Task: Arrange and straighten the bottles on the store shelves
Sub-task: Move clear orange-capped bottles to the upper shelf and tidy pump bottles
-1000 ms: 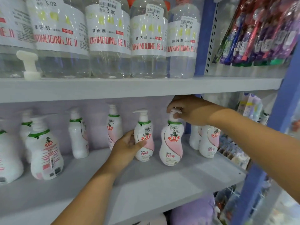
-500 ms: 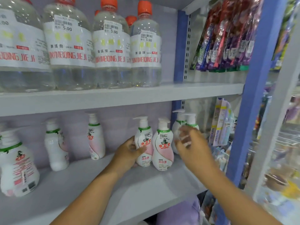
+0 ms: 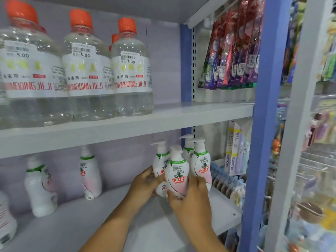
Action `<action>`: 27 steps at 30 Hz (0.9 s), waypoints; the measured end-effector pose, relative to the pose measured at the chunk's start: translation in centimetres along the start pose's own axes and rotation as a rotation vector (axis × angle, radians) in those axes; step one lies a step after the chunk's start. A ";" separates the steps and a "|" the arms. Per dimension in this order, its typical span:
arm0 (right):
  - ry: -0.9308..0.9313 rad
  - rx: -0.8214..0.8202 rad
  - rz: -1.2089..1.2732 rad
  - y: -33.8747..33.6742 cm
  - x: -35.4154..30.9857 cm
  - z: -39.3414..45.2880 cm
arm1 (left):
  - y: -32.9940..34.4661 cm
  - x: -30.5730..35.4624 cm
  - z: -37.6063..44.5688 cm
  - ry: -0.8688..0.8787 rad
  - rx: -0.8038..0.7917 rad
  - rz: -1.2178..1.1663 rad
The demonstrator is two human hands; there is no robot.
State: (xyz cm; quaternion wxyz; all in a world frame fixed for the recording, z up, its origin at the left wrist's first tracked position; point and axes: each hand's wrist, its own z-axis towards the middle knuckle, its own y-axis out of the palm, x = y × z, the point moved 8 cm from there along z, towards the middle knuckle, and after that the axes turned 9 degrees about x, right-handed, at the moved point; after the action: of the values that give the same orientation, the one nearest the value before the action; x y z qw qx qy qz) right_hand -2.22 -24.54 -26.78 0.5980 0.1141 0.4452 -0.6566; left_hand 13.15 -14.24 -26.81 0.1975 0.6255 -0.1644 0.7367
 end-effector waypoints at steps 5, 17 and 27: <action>-0.047 0.012 0.029 -0.8 0.6 0.6 | 1.0 0.0 0.6 0.013 -0.039 0.094; -0.065 0.030 -0.032 -1.2 1.2 -0.1 | 1.3 -2.2 1.4 0.144 -0.099 0.144; -0.069 0.063 -0.067 -1.1 1.5 -0.4 | 1.3 -2.5 1.5 0.133 -0.084 0.164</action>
State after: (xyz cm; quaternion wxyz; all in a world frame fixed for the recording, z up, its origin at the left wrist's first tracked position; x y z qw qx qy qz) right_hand -3.79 -25.39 -27.58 0.5869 0.0952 0.4068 -0.6936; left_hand 14.14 -16.37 -29.01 0.1730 0.5507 -0.2322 0.7829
